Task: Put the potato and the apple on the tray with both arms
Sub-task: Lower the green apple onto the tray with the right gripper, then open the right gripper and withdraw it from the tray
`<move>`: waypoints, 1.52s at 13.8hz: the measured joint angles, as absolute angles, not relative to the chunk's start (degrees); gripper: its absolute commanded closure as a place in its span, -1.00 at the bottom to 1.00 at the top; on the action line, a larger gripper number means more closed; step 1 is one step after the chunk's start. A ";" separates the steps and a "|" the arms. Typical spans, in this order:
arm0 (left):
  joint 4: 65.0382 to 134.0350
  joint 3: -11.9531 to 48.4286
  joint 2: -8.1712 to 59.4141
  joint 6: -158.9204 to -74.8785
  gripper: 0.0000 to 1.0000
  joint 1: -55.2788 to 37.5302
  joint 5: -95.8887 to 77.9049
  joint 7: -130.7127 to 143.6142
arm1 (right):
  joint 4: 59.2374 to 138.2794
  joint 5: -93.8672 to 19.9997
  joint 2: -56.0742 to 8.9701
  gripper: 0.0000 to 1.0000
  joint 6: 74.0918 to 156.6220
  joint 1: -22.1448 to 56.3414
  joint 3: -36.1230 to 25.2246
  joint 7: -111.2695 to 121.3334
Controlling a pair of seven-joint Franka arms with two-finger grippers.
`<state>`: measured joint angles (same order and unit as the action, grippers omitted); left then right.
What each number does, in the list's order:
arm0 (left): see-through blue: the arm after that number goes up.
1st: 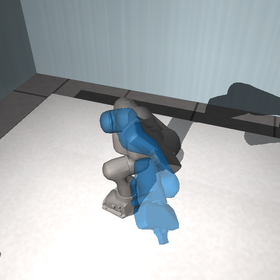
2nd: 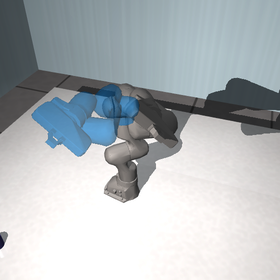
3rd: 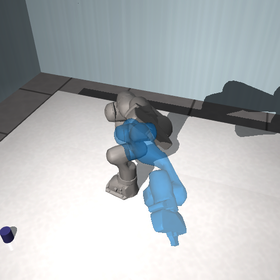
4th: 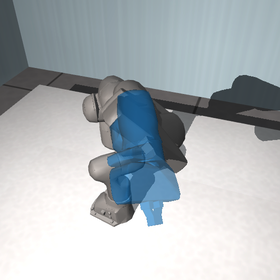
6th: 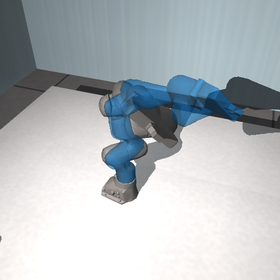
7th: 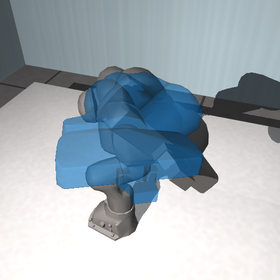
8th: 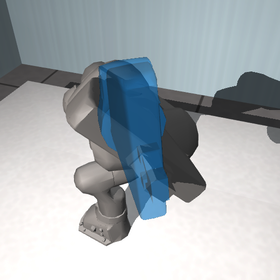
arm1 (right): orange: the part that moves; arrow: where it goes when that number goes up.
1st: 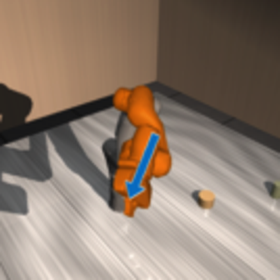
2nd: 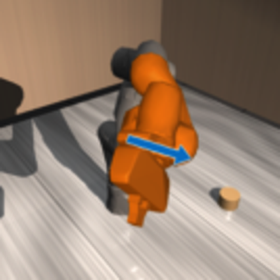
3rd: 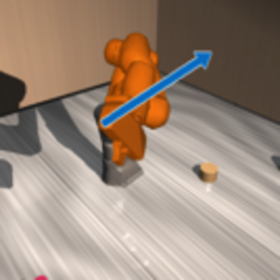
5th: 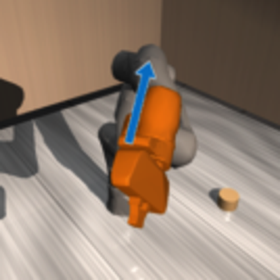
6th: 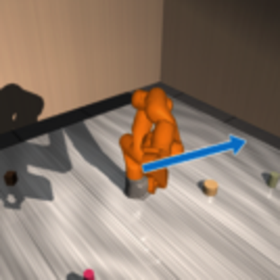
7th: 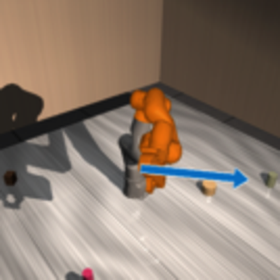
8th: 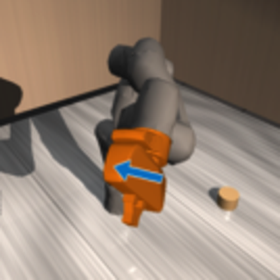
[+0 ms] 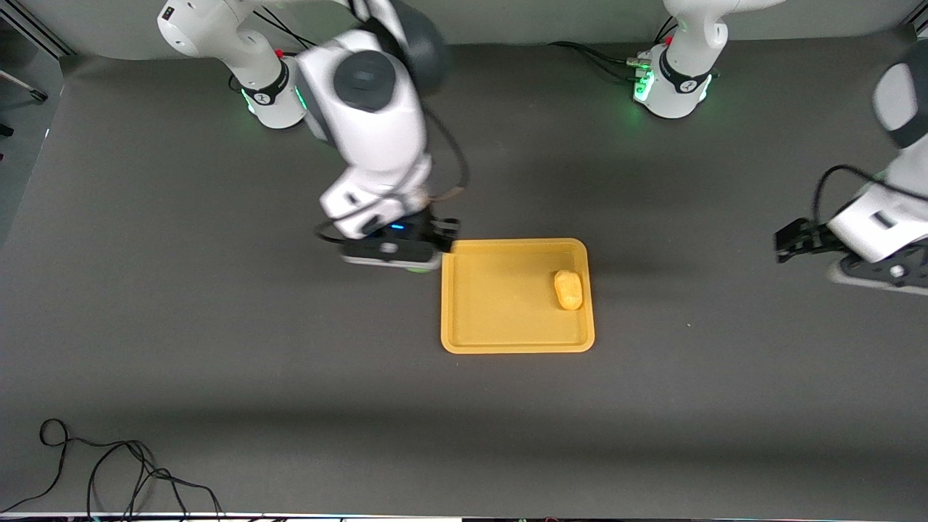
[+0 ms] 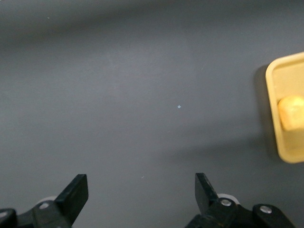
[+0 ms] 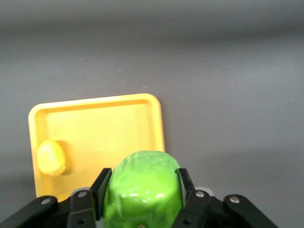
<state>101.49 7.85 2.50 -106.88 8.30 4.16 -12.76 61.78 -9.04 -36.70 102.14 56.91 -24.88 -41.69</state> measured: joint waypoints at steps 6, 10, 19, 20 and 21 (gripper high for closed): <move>104.80 7.89 -0.05 -106.52 -1.00 8.74 2.58 -14.63 | 53.10 -9.12 -46.29 0.15 105.52 57.60 -16.65 -46.13; 104.95 7.84 -0.08 -106.52 -1.00 8.74 2.40 -14.68 | 53.19 -9.11 -53.89 0.15 114.10 57.52 -16.03 -46.13; 105.08 7.82 -0.13 -104.68 -1.00 8.74 2.17 -14.73 | 53.08 -9.11 -63.78 -0.62 124.11 56.30 -16.03 -46.13; 105.10 7.83 -0.13 -104.59 -1.00 8.73 2.12 -14.74 | 53.08 -9.11 -64.42 -0.99 124.84 56.30 -16.03 -46.13; 105.12 7.84 -0.13 -104.53 -1.00 8.72 2.00 -14.74 | 53.09 -9.11 -64.94 -1.00 125.31 56.30 -16.02 -46.14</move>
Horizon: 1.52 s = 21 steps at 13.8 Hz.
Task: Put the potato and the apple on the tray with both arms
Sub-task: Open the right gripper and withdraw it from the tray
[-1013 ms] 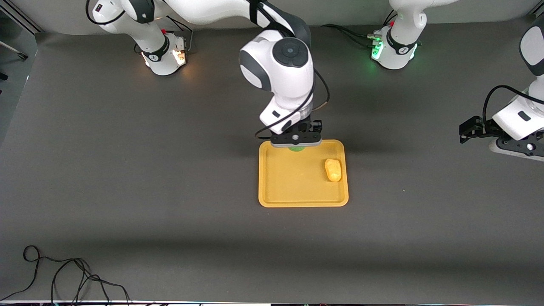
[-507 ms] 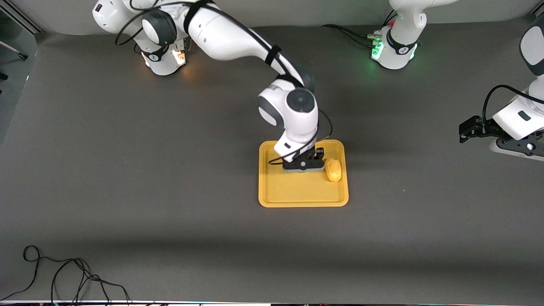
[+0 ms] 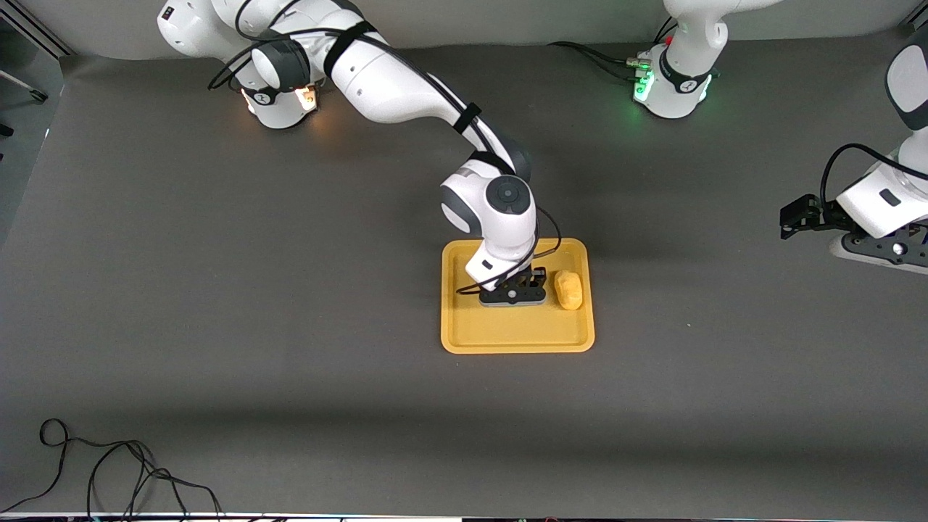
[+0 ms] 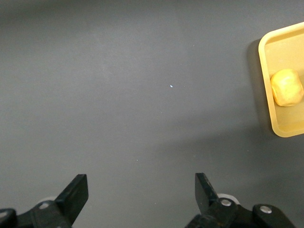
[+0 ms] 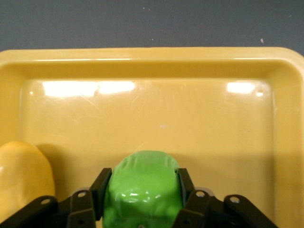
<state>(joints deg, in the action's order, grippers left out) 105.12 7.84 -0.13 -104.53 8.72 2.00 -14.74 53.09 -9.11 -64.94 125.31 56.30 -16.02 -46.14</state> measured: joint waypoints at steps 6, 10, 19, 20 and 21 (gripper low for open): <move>105.16 7.81 -0.13 -104.44 -1.00 8.72 1.57 -14.74 | 49.98 -9.11 -60.59 -1.00 119.35 56.21 -16.39 -46.41; 105.26 7.78 -0.13 -104.43 -1.00 8.72 1.48 -14.74 | 49.13 -8.46 -47.79 -1.00 104.41 56.09 -18.12 -46.38; 105.25 7.05 0.23 -103.10 -1.00 10.24 1.28 -14.82 | 60.47 -4.33 -24.80 -1.00 85.83 46.94 -21.97 -33.27; 105.25 7.04 0.20 -103.00 -1.00 10.36 1.24 -14.82 | 64.18 -4.33 -21.22 -1.00 85.68 43.45 -21.51 -29.80; 105.25 7.03 0.19 -102.95 -1.00 10.43 1.10 -14.82 | 67.50 -4.31 -17.99 -1.00 85.62 39.42 -19.98 -26.88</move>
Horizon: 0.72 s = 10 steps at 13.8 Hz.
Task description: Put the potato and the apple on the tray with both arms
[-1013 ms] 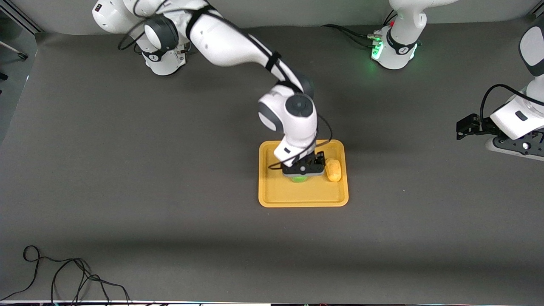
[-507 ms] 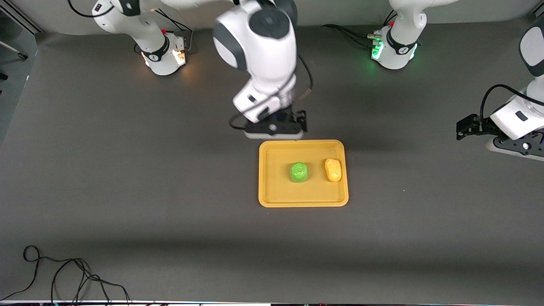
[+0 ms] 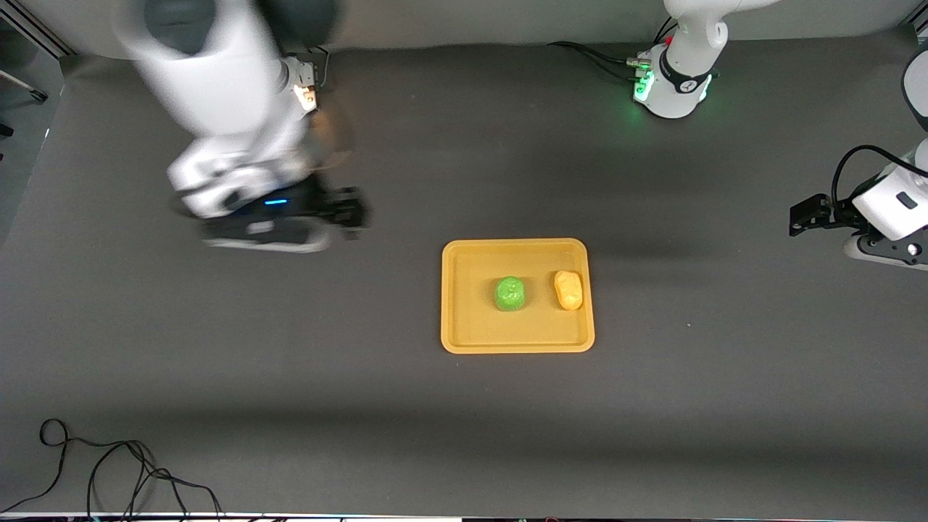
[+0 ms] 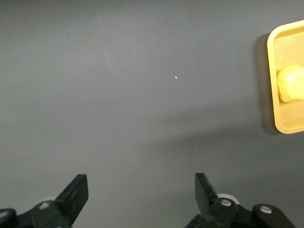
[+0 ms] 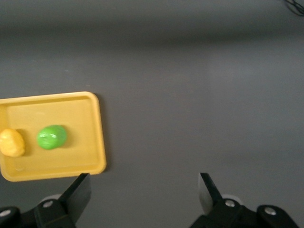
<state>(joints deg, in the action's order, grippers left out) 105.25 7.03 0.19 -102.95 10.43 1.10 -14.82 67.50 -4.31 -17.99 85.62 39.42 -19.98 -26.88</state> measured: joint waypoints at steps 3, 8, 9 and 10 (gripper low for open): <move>105.23 7.03 0.18 -102.94 -1.00 10.51 -0.46 -14.82 | 75.74 -4.14 -10.14 -1.00 85.60 24.37 -11.89 -20.19; 104.99 7.02 -0.37 -102.62 -1.00 10.58 -0.78 -15.20 | 84.67 -2.32 -3.05 -1.00 87.54 4.68 -2.09 -9.35; 104.99 7.02 -0.52 -102.17 -0.99 10.60 -0.76 -15.47 | 86.18 -2.29 -2.05 -1.00 88.13 1.54 -0.84 -6.92; 104.99 7.02 -0.68 -101.98 -0.99 10.62 -0.76 -15.68 | 87.46 -2.28 -1.24 -1.00 88.63 -0.56 -0.36 -5.06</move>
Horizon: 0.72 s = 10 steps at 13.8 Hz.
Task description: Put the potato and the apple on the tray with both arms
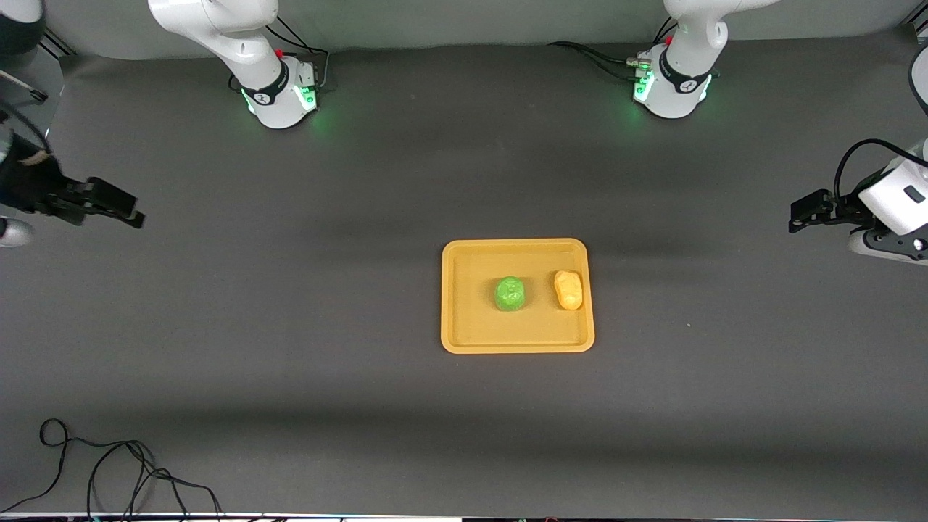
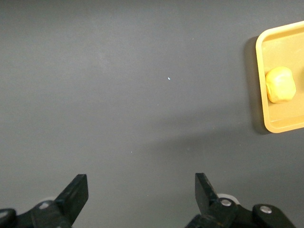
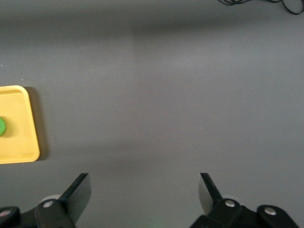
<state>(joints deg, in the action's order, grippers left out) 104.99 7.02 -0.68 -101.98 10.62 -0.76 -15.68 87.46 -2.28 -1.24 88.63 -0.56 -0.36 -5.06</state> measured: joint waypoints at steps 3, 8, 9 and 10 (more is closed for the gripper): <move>104.99 6.96 -0.81 -102.00 -0.99 10.77 -0.52 -15.89 | 89.27 -2.21 -0.22 -1.00 89.05 -2.46 -0.45 -3.39; 104.99 6.80 -0.81 -102.01 -0.99 11.04 -0.45 -16.08 | 89.35 -0.98 -0.24 -1.00 89.23 -2.29 -0.60 -3.38; 104.99 6.80 -0.81 -102.01 -0.99 11.04 -0.45 -16.08 | 89.35 -0.83 -0.24 -1.00 89.35 -2.24 -0.58 -3.33; 105.00 6.80 -0.81 -102.01 -0.99 11.04 -0.45 -16.09 | 89.35 -0.81 -0.25 -1.00 89.36 -2.17 -0.55 -3.13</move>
<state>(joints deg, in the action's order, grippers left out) 105.00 6.80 -0.81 -102.01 11.04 -0.45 -16.09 89.35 -0.81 -0.25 89.36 -2.17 -0.55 -3.13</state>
